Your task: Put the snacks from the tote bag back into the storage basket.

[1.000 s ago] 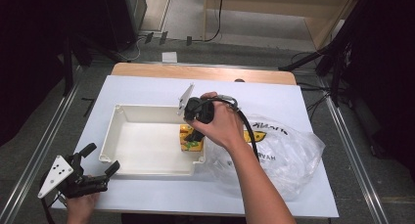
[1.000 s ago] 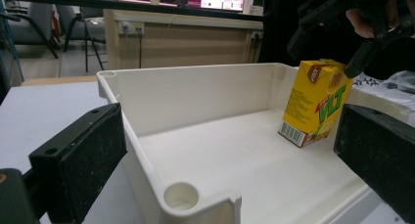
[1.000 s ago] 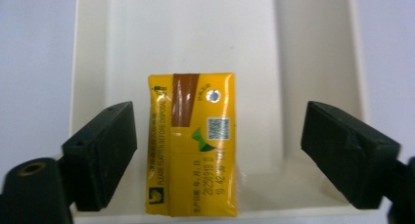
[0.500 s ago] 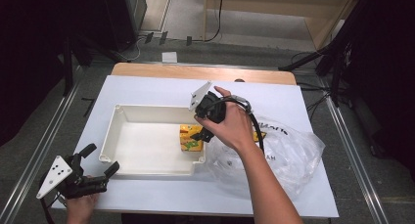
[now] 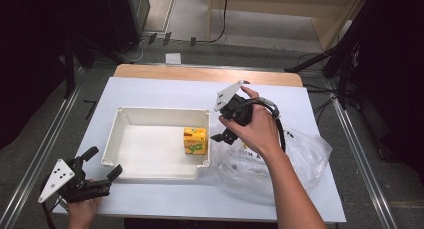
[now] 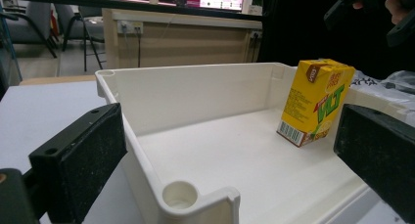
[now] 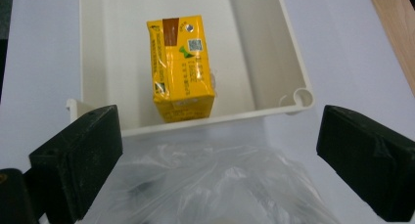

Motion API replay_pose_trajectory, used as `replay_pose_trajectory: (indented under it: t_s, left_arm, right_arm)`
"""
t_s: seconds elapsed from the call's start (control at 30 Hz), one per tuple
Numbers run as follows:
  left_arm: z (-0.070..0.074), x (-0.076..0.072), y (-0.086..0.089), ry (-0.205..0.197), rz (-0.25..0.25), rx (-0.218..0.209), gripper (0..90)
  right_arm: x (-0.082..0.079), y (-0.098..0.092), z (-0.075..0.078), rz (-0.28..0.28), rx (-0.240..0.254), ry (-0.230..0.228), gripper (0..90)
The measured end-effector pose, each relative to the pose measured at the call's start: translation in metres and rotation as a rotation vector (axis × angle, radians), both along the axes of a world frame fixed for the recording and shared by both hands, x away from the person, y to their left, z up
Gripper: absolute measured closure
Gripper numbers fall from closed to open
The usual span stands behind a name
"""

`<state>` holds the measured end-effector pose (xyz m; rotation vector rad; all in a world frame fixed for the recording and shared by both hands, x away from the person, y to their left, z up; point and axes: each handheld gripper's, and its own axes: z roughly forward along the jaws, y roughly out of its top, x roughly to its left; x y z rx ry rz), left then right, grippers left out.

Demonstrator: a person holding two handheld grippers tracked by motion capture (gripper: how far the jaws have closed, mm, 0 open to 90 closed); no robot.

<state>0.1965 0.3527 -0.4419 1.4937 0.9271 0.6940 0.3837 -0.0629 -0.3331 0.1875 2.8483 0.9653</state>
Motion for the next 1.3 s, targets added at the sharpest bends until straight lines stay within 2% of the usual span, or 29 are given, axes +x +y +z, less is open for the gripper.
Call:
replay_pose_trajectory:
  t_s: [0.43, 0.8, 1.17, 1.3]
  left_arm:
    - [0.0, 0.0, -0.001, 0.004, -0.002, 0.013, 0.0]
    - [0.0, 0.0, 0.0, 0.005, -0.003, 0.014, 0.0]
    - [0.0, -0.001, 0.0, 0.006, -0.001, 0.014, 0.0]
    - [0.0, -0.001, -0.001, 0.008, -0.002, 0.015, 0.0]
  right_arm:
    - [-0.005, -0.04, -0.012, -0.051, 0.005, 0.023, 6.2]
    - [-0.01, -0.062, -0.02, -0.085, 0.01, 0.024, 6.7]
    - [-0.018, -0.086, -0.032, -0.126, 0.032, 0.03, 6.6]
    - [-0.022, -0.101, -0.038, -0.149, 0.049, 0.035, 6.6]
